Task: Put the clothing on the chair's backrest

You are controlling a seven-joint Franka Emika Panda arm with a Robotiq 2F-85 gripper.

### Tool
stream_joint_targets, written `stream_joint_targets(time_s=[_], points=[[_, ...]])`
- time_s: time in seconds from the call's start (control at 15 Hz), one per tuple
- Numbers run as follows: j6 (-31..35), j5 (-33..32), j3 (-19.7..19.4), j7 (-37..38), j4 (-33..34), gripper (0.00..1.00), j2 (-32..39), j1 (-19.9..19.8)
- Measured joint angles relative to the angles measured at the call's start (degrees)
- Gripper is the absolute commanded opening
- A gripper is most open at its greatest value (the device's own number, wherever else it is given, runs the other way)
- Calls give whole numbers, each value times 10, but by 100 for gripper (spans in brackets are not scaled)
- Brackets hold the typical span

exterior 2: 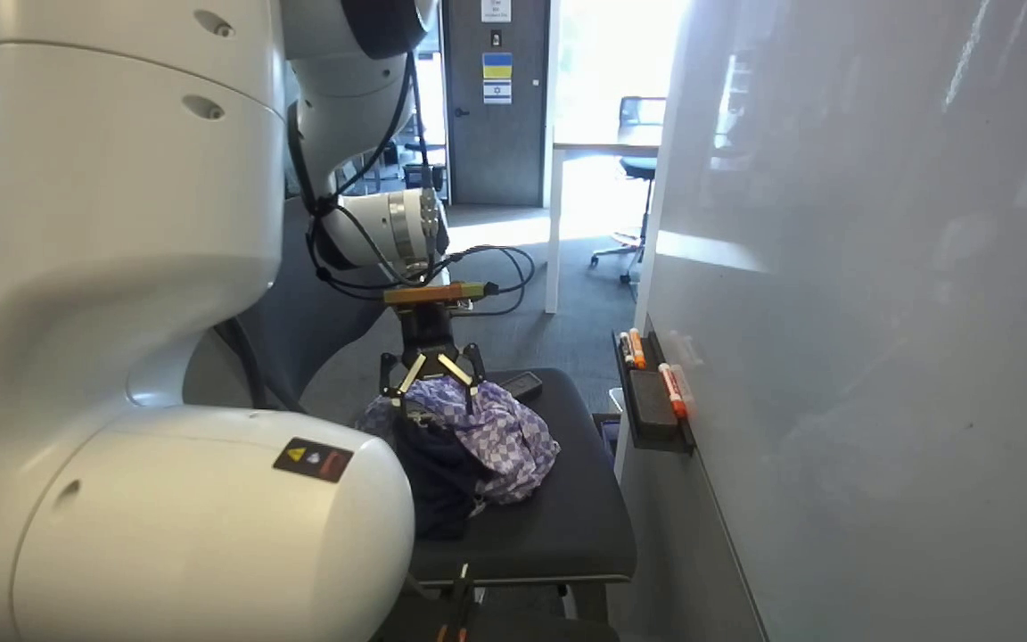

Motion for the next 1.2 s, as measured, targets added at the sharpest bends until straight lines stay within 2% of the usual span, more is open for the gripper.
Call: stream_joint_targets(time_s=[0.27,0.47,1.2], points=[[52,-45,0,0,2,100,35,0],[100,-54,0,1,3,100,57,0],[184,-52,5,-14,5,100,27,1]])
